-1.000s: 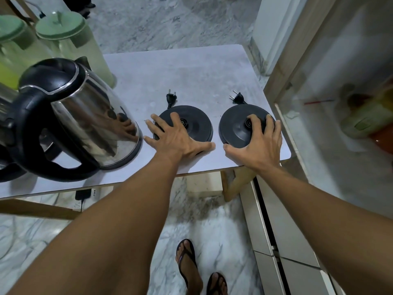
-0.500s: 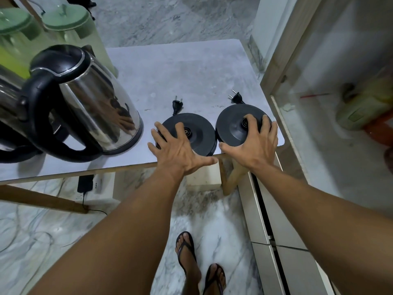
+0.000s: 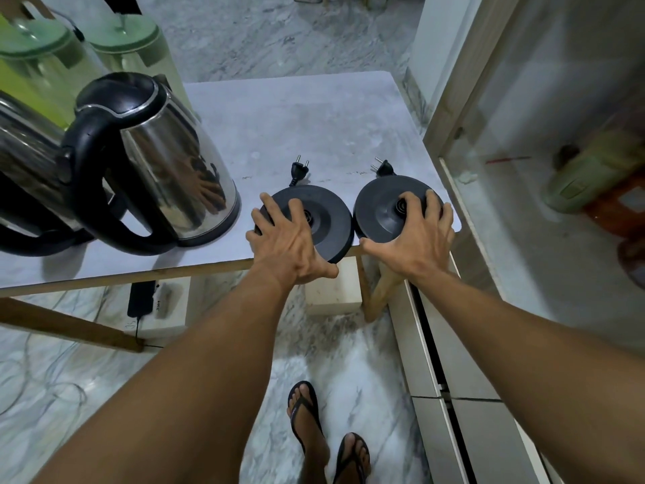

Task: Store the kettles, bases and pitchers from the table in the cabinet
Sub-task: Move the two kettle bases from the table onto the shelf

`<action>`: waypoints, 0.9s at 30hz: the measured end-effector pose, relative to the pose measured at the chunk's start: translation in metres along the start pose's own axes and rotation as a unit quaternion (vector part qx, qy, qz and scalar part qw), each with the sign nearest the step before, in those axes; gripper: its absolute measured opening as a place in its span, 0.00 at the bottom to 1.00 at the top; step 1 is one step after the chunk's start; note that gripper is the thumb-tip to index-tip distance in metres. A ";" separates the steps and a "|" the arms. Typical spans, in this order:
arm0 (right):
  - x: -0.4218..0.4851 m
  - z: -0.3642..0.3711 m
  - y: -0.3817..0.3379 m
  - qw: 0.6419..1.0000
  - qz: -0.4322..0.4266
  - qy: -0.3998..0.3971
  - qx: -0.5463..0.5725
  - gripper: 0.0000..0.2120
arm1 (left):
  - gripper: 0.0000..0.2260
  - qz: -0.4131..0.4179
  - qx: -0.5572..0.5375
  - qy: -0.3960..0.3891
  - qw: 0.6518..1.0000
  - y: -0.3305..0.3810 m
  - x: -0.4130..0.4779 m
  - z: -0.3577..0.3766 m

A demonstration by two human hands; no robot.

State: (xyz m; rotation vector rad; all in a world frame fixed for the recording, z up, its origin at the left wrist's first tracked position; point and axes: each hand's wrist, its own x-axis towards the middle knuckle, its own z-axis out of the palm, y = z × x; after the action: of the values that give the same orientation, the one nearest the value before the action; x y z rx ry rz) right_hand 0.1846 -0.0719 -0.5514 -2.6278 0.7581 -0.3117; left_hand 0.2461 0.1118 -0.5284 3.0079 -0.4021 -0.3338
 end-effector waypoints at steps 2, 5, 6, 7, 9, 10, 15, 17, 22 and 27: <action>0.001 -0.005 -0.003 1.000 -0.003 -0.003 -0.010 0.46 | 0.51 0.007 -0.003 0.008 1.000 0.000 0.001 -0.010; 0.002 -0.017 -0.012 1.000 0.003 -0.009 -0.001 0.45 | 0.51 0.011 -0.003 0.014 1.000 0.000 0.001 -0.031; 0.002 -0.022 -0.016 1.000 0.005 -0.008 0.009 0.44 | 0.51 0.012 -0.001 0.014 1.000 0.000 0.000 -0.038; 0.003 -0.029 -0.022 1.000 0.009 -0.001 0.019 0.43 | 0.51 0.016 0.002 0.016 1.000 -0.001 -0.001 -0.048; 0.005 -0.047 -0.033 0.999 0.020 0.018 0.029 0.41 | 0.51 0.028 0.010 0.023 0.999 -0.004 -0.001 -0.068; 0.007 -0.057 -0.039 0.999 0.022 0.025 0.029 0.41 | 0.51 0.035 0.016 0.030 0.999 -0.005 0.000 -0.080; 0.002 -0.125 -0.063 0.993 0.050 0.104 0.035 0.39 | 0.55 0.097 0.035 0.069 0.992 -0.001 0.005 -0.149; -0.009 -0.155 -0.074 0.987 0.078 0.142 0.017 0.38 | 0.55 0.131 0.036 0.078 0.988 0.004 0.001 -0.176; -0.069 -0.228 -0.103 0.959 0.181 0.214 -0.033 0.46 | 0.55 0.263 0.013 0.098 0.960 0.019 -0.034 -0.238; -0.158 -0.293 -0.115 0.913 0.271 0.289 -0.093 0.48 | 0.57 0.395 0.005 0.120 0.911 0.054 -0.095 -0.283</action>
State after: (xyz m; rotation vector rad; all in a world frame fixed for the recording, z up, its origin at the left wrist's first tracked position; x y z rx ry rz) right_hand 0.0152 0.0158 -0.2551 -2.3520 1.7347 -0.9028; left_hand 0.2074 0.1021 -0.2279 2.5448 -1.4944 0.1087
